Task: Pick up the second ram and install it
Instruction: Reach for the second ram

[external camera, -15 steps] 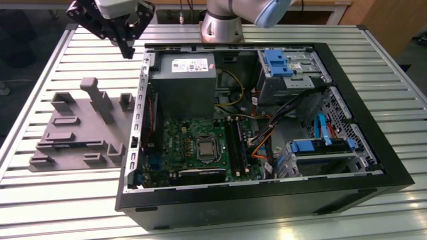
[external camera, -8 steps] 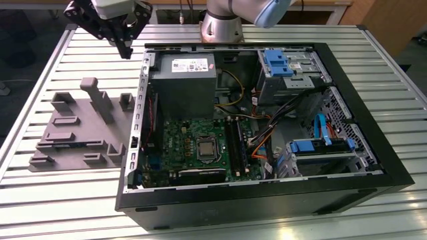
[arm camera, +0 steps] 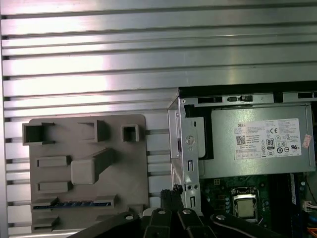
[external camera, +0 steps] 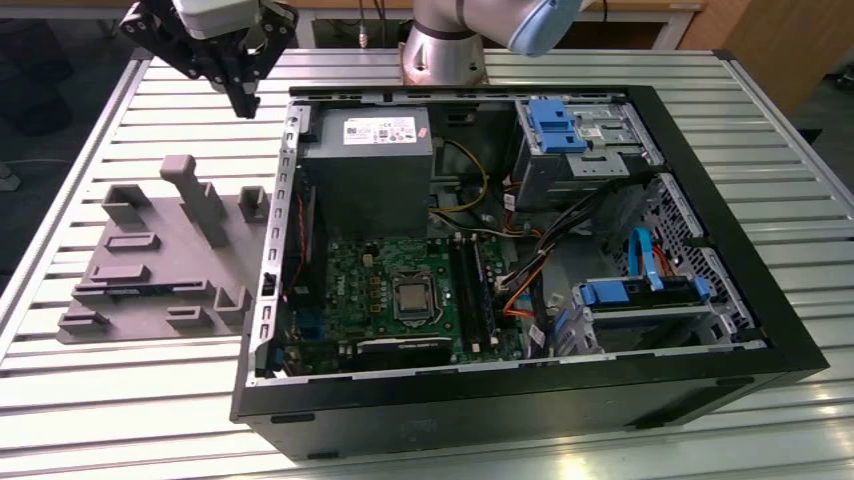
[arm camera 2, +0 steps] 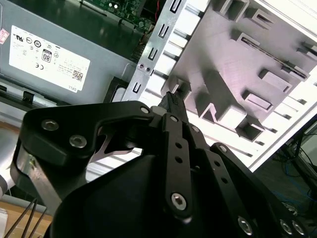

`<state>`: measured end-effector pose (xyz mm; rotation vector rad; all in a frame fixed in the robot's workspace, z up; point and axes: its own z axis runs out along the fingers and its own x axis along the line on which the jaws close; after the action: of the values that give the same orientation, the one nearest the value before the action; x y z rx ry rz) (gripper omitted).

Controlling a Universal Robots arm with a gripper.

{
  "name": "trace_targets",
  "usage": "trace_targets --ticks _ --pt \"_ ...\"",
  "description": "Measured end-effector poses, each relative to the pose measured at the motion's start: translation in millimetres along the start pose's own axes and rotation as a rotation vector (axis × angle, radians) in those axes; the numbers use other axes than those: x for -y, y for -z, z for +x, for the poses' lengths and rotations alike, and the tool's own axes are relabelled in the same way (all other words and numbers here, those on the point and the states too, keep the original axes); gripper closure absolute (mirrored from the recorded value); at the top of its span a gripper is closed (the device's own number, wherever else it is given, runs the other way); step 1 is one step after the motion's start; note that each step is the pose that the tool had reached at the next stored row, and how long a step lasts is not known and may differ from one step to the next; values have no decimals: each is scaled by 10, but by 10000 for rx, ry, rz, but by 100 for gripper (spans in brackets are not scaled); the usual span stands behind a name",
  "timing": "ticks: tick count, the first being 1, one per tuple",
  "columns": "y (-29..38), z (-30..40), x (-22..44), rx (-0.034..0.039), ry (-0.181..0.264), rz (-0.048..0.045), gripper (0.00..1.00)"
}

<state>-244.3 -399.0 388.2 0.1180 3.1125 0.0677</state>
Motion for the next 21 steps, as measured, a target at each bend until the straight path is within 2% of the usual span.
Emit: trace_targets --ticks 7,19,21 --pt "0 163 27 -1 1 1 89" --pt "-15 469 170 -1 1 0 89" --pt "-15 503 180 -2 0 0 89"
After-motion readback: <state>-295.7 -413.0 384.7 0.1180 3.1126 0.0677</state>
